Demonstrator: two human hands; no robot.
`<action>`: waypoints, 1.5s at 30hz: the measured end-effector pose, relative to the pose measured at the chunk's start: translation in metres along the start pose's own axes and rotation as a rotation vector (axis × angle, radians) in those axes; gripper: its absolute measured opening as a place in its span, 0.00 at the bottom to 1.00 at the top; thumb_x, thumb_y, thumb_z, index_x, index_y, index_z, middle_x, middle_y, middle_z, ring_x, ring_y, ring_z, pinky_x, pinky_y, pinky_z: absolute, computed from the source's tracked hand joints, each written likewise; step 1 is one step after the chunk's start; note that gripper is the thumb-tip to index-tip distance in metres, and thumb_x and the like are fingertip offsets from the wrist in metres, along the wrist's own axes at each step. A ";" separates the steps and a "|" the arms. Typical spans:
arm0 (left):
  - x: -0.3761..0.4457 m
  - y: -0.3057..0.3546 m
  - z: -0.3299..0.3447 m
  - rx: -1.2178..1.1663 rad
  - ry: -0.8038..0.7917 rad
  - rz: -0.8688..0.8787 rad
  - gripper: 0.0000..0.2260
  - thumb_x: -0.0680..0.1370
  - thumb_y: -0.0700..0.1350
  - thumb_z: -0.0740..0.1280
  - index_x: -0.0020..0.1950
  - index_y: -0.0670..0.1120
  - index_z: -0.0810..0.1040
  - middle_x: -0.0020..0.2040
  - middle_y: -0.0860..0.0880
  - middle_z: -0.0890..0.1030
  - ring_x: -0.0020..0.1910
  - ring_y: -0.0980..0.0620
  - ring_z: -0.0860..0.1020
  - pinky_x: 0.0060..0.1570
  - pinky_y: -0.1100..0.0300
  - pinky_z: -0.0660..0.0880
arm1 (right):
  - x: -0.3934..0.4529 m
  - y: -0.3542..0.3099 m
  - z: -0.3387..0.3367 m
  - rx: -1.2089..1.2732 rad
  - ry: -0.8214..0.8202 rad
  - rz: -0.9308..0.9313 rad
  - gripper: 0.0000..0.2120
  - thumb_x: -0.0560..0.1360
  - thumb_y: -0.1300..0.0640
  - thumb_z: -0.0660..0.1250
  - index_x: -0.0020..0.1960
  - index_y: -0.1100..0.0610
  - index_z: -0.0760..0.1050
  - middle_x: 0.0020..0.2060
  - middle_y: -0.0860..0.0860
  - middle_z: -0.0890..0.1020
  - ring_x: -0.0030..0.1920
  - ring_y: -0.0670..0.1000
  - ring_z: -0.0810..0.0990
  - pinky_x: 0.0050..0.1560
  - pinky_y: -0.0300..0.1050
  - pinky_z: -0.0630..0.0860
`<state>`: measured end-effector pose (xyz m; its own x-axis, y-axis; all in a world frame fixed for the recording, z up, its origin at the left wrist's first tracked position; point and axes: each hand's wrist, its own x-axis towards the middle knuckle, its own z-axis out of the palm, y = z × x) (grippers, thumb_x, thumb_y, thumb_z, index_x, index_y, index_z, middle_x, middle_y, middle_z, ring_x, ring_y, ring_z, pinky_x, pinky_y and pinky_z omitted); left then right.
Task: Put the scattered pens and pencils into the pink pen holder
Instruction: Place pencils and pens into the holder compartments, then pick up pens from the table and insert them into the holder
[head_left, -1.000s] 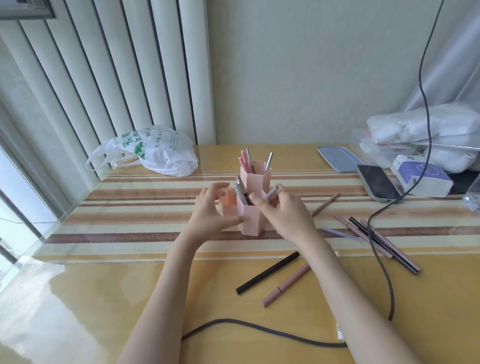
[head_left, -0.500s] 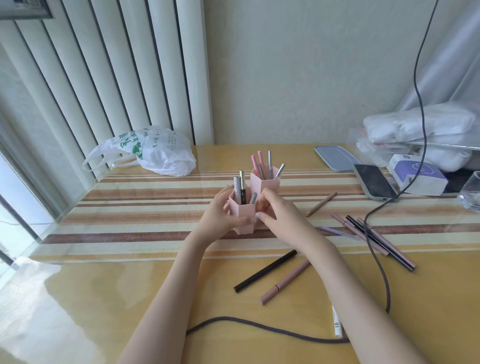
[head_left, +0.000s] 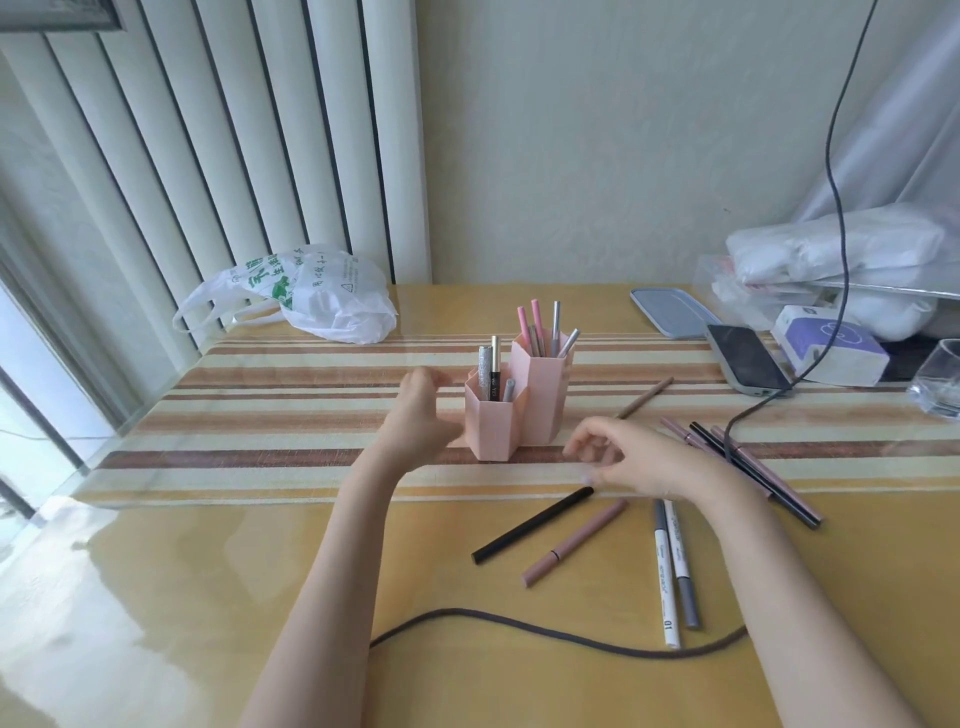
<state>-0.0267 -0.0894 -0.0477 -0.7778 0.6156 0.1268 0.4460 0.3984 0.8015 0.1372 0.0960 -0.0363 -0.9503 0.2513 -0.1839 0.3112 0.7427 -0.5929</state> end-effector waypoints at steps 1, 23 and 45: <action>-0.003 0.001 -0.002 -0.013 0.066 -0.003 0.19 0.71 0.32 0.66 0.60 0.43 0.68 0.61 0.45 0.70 0.58 0.51 0.71 0.42 0.69 0.70 | -0.003 0.004 0.000 -0.018 -0.006 0.039 0.14 0.74 0.58 0.69 0.57 0.49 0.71 0.47 0.47 0.75 0.45 0.48 0.73 0.48 0.42 0.71; -0.042 0.025 0.028 0.117 -0.613 0.078 0.11 0.69 0.41 0.76 0.50 0.46 0.81 0.47 0.50 0.83 0.44 0.56 0.80 0.50 0.63 0.78 | -0.014 0.002 0.014 -0.042 -0.131 -0.052 0.12 0.69 0.53 0.74 0.49 0.47 0.73 0.48 0.45 0.73 0.42 0.42 0.69 0.42 0.40 0.67; -0.034 0.015 0.014 -0.240 -0.533 -0.077 0.07 0.77 0.38 0.65 0.54 0.38 0.79 0.43 0.47 0.83 0.39 0.57 0.79 0.38 0.68 0.74 | -0.001 0.011 0.021 0.034 0.143 -0.110 0.13 0.75 0.58 0.68 0.57 0.44 0.78 0.39 0.46 0.68 0.38 0.43 0.69 0.42 0.35 0.66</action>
<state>0.0125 -0.0950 -0.0480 -0.4466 0.8724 -0.1987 0.2356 0.3289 0.9145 0.1410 0.0905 -0.0593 -0.9664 0.2571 -0.0040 0.2022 0.7500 -0.6298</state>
